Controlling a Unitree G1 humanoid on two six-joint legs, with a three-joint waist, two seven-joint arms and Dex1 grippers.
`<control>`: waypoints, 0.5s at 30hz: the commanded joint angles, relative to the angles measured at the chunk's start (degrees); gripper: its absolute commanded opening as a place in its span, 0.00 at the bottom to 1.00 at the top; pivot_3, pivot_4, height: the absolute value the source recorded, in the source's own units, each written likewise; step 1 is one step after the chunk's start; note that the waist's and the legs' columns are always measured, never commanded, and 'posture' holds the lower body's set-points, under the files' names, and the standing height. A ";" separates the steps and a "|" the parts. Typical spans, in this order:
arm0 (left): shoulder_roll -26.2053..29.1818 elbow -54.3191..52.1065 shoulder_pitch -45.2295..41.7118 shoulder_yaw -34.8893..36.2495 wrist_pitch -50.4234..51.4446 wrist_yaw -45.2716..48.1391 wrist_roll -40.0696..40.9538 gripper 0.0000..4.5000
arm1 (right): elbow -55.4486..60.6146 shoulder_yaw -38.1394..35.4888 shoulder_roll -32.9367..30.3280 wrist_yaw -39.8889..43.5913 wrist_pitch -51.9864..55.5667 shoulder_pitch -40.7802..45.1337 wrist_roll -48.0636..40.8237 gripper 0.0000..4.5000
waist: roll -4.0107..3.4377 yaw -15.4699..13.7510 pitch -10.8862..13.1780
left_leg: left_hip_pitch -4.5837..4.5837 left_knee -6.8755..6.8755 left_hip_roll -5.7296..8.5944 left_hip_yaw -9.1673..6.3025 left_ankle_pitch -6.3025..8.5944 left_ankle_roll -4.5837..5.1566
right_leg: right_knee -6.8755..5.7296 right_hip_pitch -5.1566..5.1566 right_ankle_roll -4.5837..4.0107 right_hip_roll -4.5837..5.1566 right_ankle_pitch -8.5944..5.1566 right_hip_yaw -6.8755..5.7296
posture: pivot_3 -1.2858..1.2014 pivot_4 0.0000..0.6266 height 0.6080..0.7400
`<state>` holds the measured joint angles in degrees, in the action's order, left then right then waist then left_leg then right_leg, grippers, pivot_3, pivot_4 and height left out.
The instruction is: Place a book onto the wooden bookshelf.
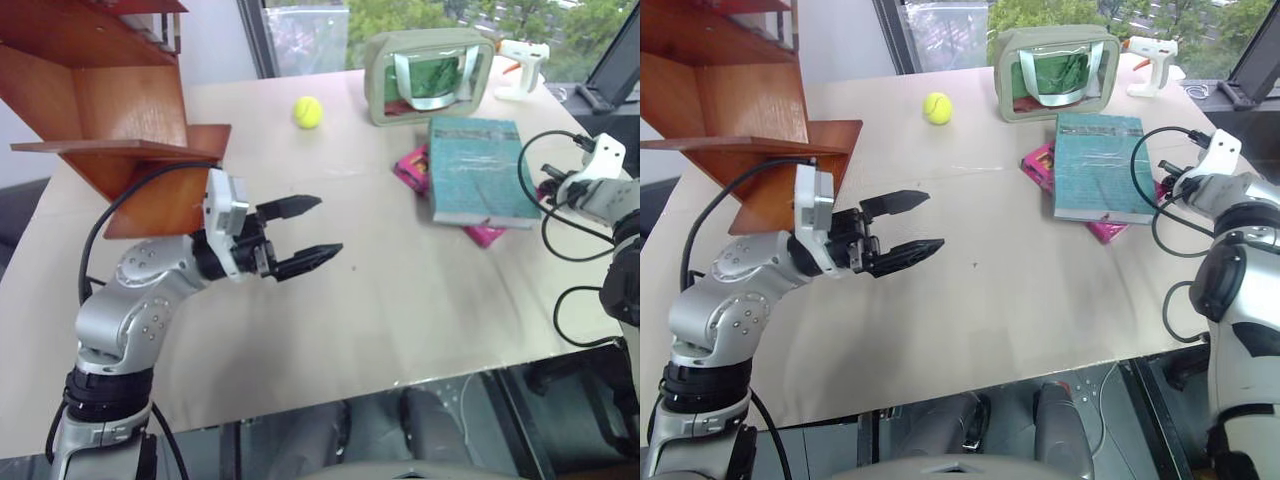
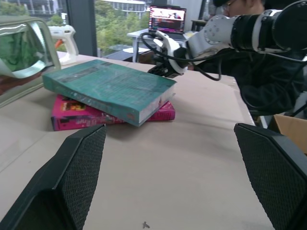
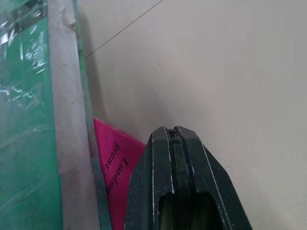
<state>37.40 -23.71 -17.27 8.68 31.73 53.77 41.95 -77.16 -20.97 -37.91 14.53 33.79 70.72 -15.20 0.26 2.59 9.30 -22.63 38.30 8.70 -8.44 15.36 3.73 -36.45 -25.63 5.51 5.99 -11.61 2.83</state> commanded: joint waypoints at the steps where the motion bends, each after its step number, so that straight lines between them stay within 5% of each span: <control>1: 0.66 -2.72 0.64 1.90 -0.70 -0.79 1.02 1.00 | 0.63 1.42 1.46 4.99 3.67 0.78 1.53 0.00 | 0.00 0.08 -0.01 | 0.02 0.00 0.00 0.03 0.00 0.00 | -0.02 0.00 0.00 -0.01 0.00 0.04 | 0.52 0.24 1.00; 15: -0.59 -0.61 -0.33 -0.29 -2.23 -1.02 -0.14 1.00 | 5.61 5.30 2.02 18.49 17.18 -0.75 3.28 0.00 | 0.02 0.02 -0.04 | 0.35 0.04 -0.02 0.22 0.00 -0.02 | -0.33 0.11 -0.01 -0.05 0.01 0.28 | 0.52 0.24 1.00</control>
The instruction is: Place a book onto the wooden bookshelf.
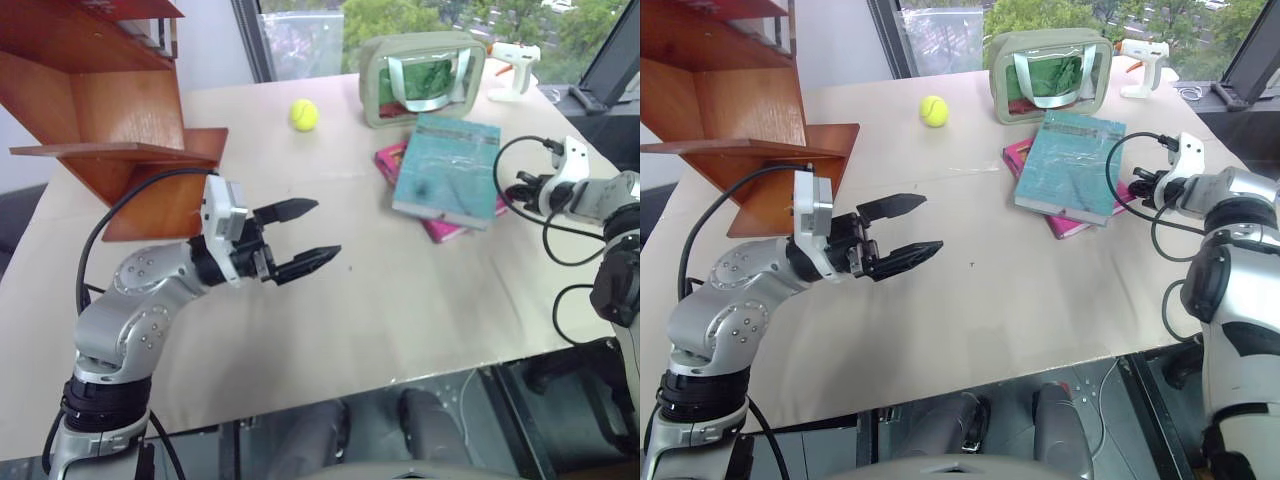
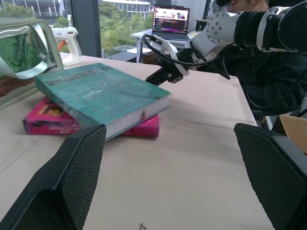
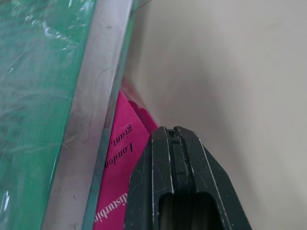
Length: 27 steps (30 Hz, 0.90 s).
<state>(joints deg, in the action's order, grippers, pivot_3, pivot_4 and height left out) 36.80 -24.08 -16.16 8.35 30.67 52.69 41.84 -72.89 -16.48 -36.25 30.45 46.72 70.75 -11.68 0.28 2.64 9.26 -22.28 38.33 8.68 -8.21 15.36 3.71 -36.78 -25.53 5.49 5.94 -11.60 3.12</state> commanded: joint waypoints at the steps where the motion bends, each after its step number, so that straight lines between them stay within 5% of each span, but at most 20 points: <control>1: -0.09 -0.03 -1.65 -0.15 -1.21 0.07 -0.16 1.00 | 2.28 1.16 0.22 3.36 5.50 -1.01 -0.31 0.00 | 0.00 -0.19 0.00 | 0.00 0.00 0.00 0.00 0.00 0.00 | 0.00 0.00 0.00 0.00 0.00 0.00 | 0.52 0.24 1.00; 6: -0.45 0.94 -2.53 -0.81 -1.46 0.10 -0.78 1.00 | 14.29 3.89 -0.89 6.79 13.28 -5.00 -1.17 0.00 | -0.01 -0.29 0.01 | -0.08 0.01 0.03 -0.01 0.00 0.00 | 0.02 -0.04 0.00 0.04 0.00 -0.03 | 0.52 0.24 1.00; 13: -0.37 1.83 -2.79 -0.77 -2.10 0.06 -1.38 1.00 | 63.63 5.00 -4.23 6.74 30.57 -23.96 -8.27 0.00 | -0.05 -0.75 0.00 | -0.47 0.10 0.04 -0.23 0.00 0.00 | 0.03 -0.33 0.00 0.07 0.00 -0.24 | 0.52 0.24 1.00; 16: -0.24 2.07 -2.55 -0.74 -2.45 0.13 -1.54 1.00 | 76.11 3.93 -4.22 3.77 30.86 -26.50 -8.60 0.00 | -0.09 -0.38 -0.01 | -0.41 0.12 0.05 -0.11 0.00 0.00 | 0.00 -0.33 0.02 0.06 0.01 -0.11 | 0.52 0.24 1.00; 21: -0.10 2.07 -2.22 -0.76 -2.63 0.11 -1.72 1.00 | 83.75 7.21 -1.66 2.09 26.17 -23.44 -9.43 0.00 | -0.08 -0.63 -0.01 | -0.34 0.12 0.04 -0.11 -0.01 -0.02 | -0.09 -0.29 0.00 0.06 0.03 -0.14 | 0.52 0.24 1.00; 27: 0.01 2.41 -2.15 -0.83 -3.29 0.17 -2.69 1.00 | 66.45 23.98 3.97 -1.00 5.39 -15.59 2.85 0.00 | -0.05 -0.31 -0.03 | -0.24 0.13 0.03 -0.04 -0.01 -0.02 | -0.09 -0.24 0.01 0.04 0.07 -0.09 | 0.52 0.24 1.00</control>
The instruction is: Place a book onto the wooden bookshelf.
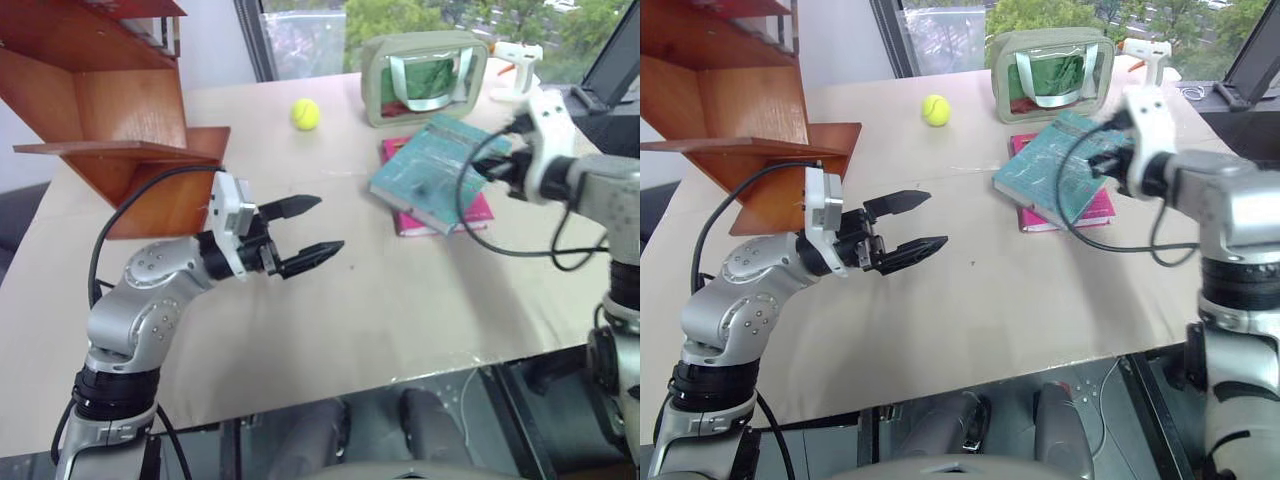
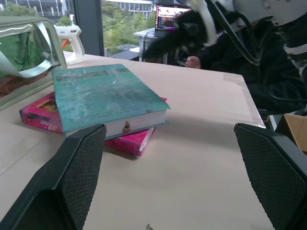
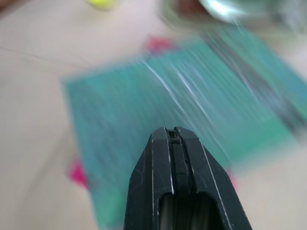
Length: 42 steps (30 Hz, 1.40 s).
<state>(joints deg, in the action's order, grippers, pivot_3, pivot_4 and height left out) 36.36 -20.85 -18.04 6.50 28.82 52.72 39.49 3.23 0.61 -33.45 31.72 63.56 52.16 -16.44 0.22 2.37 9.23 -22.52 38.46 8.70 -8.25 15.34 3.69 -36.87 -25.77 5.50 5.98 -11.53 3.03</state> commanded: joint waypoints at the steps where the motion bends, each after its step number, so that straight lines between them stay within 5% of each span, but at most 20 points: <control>1: 0.44 -0.98 -0.14 1.09 -1.46 0.05 -0.30 1.00 | -13.85 7.67 2.77 -2.70 -14.13 4.52 8.52 0.00 | 0.02 -0.21 0.00 | 0.02 0.00 0.00 0.00 0.00 0.00 | 0.01 0.04 0.00 0.00 0.00 -0.01 | 0.52 0.24 1.00; 8: 0.61 -2.63 1.77 1.88 -1.53 -1.46 -0.10 1.00 | -43.43 9.38 11.79 3.55 -24.00 11.25 10.35 0.00 | 0.02 -0.18 0.00 | -0.03 -0.06 0.03 -0.12 0.00 0.00 | 0.17 0.04 -0.03 -0.01 -0.01 -0.08 | 0.52 0.24 1.00; 17: 0.26 -2.77 2.79 1.74 -1.93 -2.52 -0.15 1.00 | -25.98 15.86 3.37 21.79 -17.05 -1.95 9.36 0.00 | 0.17 -0.57 -0.47 | 0.21 -0.04 0.01 -0.18 0.01 0.00 | 0.15 0.25 -0.03 0.00 -0.01 -0.26 | 0.52 0.24 1.00; 21: -0.12 -1.75 2.05 0.98 -2.29 -2.40 -0.49 1.00 | -16.55 5.79 3.55 16.75 -14.83 -4.75 4.84 0.00 | 0.22 -0.93 -0.51 | 0.91 -0.14 0.01 -0.19 0.08 -0.06 | 0.22 0.99 -0.02 0.00 -0.02 -0.28 | 0.52 0.24 1.00; 29: -0.31 -1.56 2.08 1.09 -2.80 -2.27 -0.44 1.00 | -2.46 -17.98 2.33 -0.38 1.24 -4.96 -1.38 0.00 | 0.08 -1.89 -0.39 | 0.53 -0.15 0.01 -0.18 0.00 -0.04 | 0.09 0.54 -0.09 0.00 0.02 -0.24 | 0.52 0.24 1.00; 33: -0.51 -1.17 1.59 0.86 -2.77 -2.24 -0.48 1.00 | -4.74 -23.32 0.41 -7.60 3.80 -6.26 0.50 0.00 | 0.08 -1.90 -0.39 | 0.47 -0.17 0.02 -0.12 0.01 -0.01 | 0.25 0.54 -0.09 0.02 0.02 -0.18 | 0.52 0.24 1.00; 36: -0.88 0.25 0.31 0.00 -3.01 -1.72 -0.99 1.00 | -6.91 -21.57 0.17 -4.45 0.30 -5.73 -1.60 0.00 | 0.08 -1.62 -0.39 | 0.49 -0.19 0.01 -0.07 0.01 -0.01 | 0.23 0.52 -0.08 0.02 0.02 -0.14 | 0.52 0.24 1.00; 39: -1.02 1.39 -0.72 -0.35 -3.26 -1.13 -1.57 1.00 | -6.53 -16.03 1.48 -0.27 -3.35 -3.53 -3.03 0.19 | 0.05 -1.10 -0.37 | 0.55 -0.19 -0.06 0.05 0.01 -0.01 | 0.15 0.51 -0.07 -0.02 0.02 -0.02 | 0.52 0.24 1.00; 42: -0.53 1.78 -0.62 0.19 -3.40 -1.00 -2.20 1.00 | 0.42 -10.01 2.54 4.84 -2.75 -3.78 -6.76 0.51 | 0.05 -0.68 -0.37 | 0.55 -0.19 -0.11 0.05 0.01 -0.01 | 0.14 0.51 -0.07 -0.03 0.02 -0.02 | 0.52 0.24 1.00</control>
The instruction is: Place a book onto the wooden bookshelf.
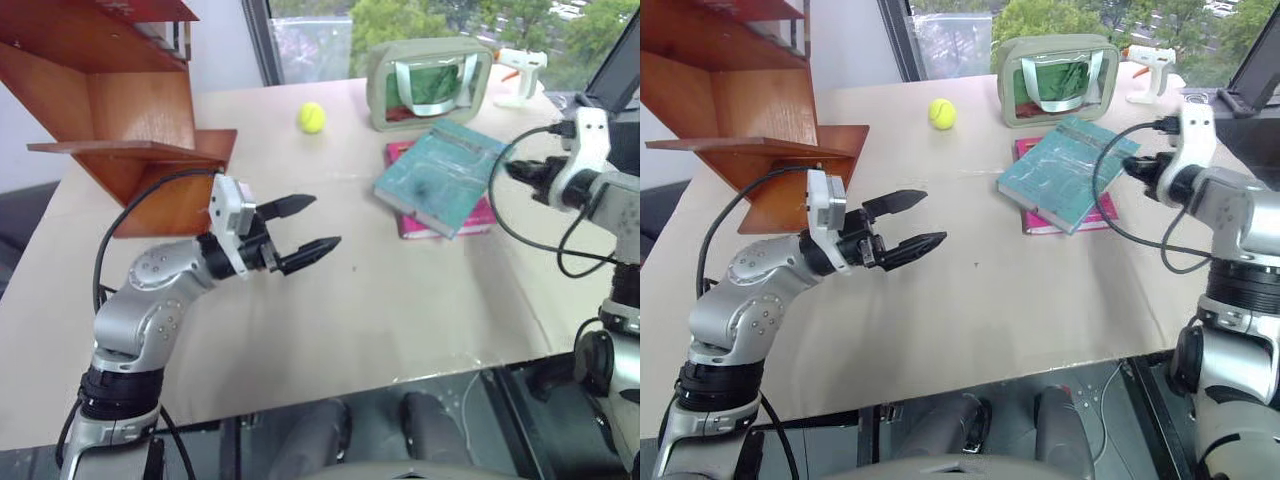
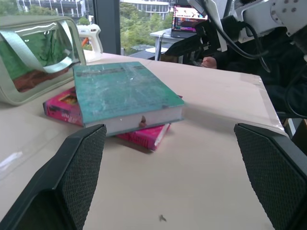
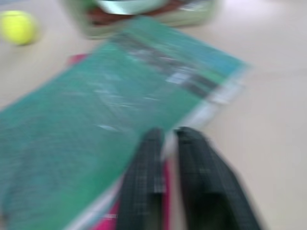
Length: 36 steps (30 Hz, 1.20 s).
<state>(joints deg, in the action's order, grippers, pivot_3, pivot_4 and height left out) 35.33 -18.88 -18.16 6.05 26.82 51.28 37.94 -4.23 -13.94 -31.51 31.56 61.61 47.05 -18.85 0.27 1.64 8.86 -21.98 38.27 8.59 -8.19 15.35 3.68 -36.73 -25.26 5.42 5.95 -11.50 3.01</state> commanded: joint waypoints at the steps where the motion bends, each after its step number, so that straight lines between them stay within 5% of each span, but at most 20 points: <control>1: 0.69 -0.17 -0.29 0.90 -1.44 0.41 -0.86 1.00 | 10.37 5.97 0.90 6.07 0.02 0.80 -5.67 0.58 | 0.00 0.08 0.00 | -0.01 0.00 -0.02 -0.02 0.00 0.00 | 0.01 -0.01 0.00 -0.01 0.00 -0.02 | 0.52 0.24 1.00; 3: 0.88 -0.22 0.17 1.50 -1.38 0.23 -1.04 1.00 | 14.75 9.15 1.11 7.17 0.51 -0.73 -6.84 0.83 | 0.01 0.09 0.00 | -0.18 0.00 -0.02 -0.04 0.00 0.00 | 0.03 -0.15 0.00 -0.03 0.00 -0.03 | 0.52 0.24 1.00; 11: 1.48 -0.37 1.51 2.75 -1.50 0.03 -1.40 1.00 | 20.83 20.51 0.13 7.01 1.70 -6.97 -6.44 0.85 | 0.03 -0.98 0.00 | -0.41 0.04 0.02 -0.10 0.00 0.00 | 0.07 -0.33 -0.01 -0.01 0.00 -0.12 | 0.52 0.24 1.00; 14: 1.18 -0.42 1.46 2.39 -1.52 -0.08 -1.56 1.00 | 20.39 20.32 -0.36 6.30 4.11 -7.55 -7.26 0.67 | 0.04 -1.02 0.00 | -0.45 0.06 0.04 -0.10 -0.01 0.00 | 0.07 -0.36 0.00 0.00 0.00 -0.13 | 0.52 0.24 1.00; 20: 0.66 -0.10 0.58 1.41 -1.56 -0.02 -1.90 1.00 | 19.78 19.94 -2.39 4.54 7.63 -8.95 -6.98 0.01 | 0.04 -1.02 0.00 | -0.45 0.05 0.04 -0.12 0.00 0.00 | 0.06 -0.38 -0.01 -0.01 0.00 -0.14 | 0.52 0.24 1.00; 36: 0.16 2.11 -1.09 0.08 -2.55 1.55 -2.73 1.00 | 20.56 9.55 -12.63 1.97 11.67 -15.41 -7.40 0.01 | 0.04 -1.12 0.00 | -0.47 0.05 0.03 -0.11 0.00 0.00 | 0.07 -0.37 0.00 0.01 0.00 -0.14 | 0.52 0.24 1.00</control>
<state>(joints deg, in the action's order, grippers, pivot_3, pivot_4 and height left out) 35.57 -16.61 -18.14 6.08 25.50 52.34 35.22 13.71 -2.52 -43.42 32.56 72.97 31.70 -24.90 0.32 0.52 8.87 -22.44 38.32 8.63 -8.31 15.35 3.68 -36.65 -25.64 5.42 5.96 -11.50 2.86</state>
